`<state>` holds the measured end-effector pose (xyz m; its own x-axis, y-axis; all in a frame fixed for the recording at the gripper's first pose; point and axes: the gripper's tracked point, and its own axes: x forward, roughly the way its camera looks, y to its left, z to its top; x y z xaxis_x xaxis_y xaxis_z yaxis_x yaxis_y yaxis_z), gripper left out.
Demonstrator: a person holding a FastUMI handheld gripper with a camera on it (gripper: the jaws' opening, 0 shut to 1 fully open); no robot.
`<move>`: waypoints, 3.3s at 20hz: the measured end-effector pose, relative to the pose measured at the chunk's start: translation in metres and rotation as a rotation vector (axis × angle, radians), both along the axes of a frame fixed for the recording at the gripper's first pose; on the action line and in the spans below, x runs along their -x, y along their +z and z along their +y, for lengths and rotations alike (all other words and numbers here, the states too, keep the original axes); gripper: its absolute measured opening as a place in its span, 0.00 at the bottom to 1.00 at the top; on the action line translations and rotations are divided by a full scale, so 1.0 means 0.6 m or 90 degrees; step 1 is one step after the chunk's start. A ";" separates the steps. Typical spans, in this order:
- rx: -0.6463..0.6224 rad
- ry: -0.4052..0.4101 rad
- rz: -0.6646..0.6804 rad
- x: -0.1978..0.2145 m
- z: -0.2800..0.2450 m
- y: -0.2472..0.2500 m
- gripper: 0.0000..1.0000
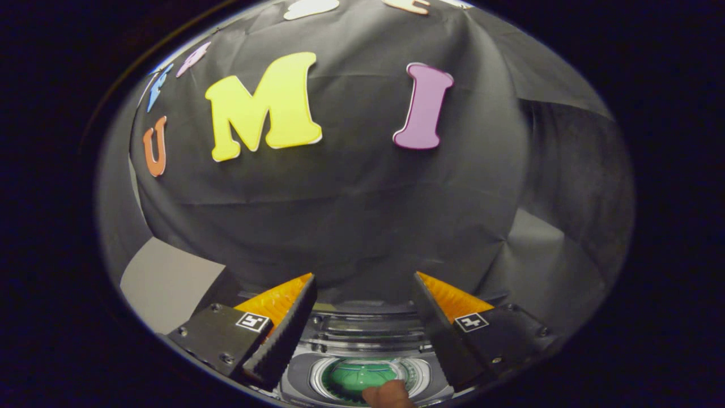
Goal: Put the clothes into the washing machine and then close the washing machine lid.
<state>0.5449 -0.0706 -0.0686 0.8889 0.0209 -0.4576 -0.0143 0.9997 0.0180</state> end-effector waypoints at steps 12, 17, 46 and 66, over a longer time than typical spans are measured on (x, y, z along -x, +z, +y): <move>-0.017 0.013 -0.036 -0.030 -0.007 -0.073 1.00; -0.024 0.015 -0.061 0.006 -0.013 -0.068 1.00; 0.004 -0.121 -0.018 0.423 0.059 -0.135 1.00; 0.016 -0.091 -0.236 0.890 0.018 0.096 1.00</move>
<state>0.0109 -0.0599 -0.0111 0.9870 -0.1218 -0.1045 0.1239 0.9922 0.0134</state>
